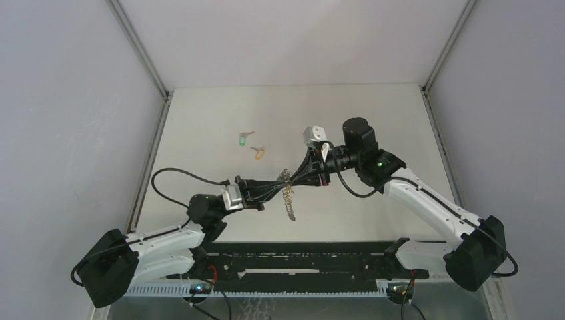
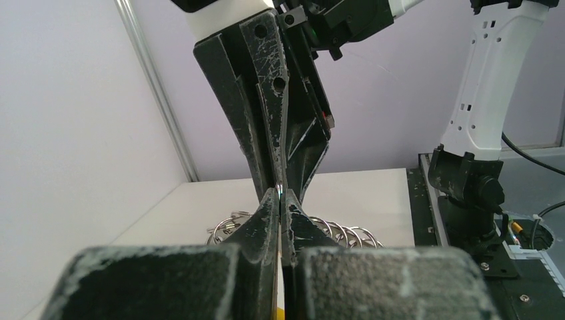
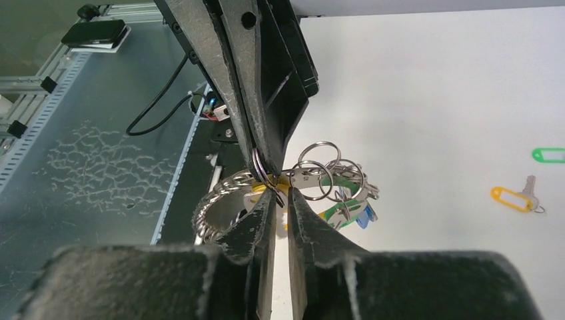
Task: Put the keys on the keyring
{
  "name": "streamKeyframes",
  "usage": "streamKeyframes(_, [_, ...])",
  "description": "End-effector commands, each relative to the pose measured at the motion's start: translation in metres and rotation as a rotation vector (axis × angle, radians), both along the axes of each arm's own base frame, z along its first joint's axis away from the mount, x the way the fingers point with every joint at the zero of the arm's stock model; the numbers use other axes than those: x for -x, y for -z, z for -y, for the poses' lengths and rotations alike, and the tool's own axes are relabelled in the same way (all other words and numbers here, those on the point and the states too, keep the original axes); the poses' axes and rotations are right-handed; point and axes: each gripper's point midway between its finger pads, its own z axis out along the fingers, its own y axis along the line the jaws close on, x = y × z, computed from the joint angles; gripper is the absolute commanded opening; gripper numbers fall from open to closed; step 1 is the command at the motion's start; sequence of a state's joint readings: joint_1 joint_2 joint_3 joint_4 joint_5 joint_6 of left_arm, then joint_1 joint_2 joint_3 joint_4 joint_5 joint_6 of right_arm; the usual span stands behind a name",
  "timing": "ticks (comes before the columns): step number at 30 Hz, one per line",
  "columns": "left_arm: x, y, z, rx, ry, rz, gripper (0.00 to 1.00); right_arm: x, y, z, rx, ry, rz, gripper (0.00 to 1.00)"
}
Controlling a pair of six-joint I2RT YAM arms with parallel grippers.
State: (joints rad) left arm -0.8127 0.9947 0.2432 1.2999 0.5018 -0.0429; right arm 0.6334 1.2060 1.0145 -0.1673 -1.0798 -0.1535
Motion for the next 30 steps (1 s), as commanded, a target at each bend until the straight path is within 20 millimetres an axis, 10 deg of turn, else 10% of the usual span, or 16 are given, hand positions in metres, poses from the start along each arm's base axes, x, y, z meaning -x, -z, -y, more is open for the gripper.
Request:
streamKeyframes(1, [0.011, -0.032, -0.007, 0.093, 0.018, 0.086, 0.00, -0.004, -0.009, 0.000, -0.014, 0.021, 0.086, 0.13])
streamKeyframes(13, [0.014, -0.031, -0.007, 0.090, 0.033, 0.085, 0.00, 0.003, -0.033, 0.015, -0.077, 0.004, 0.323, 0.32])
streamKeyframes(30, [0.017, -0.037, -0.007, 0.099, 0.049, 0.093, 0.00, 0.016, -0.027, -0.003, -0.122, -0.130, 0.353, 0.26])
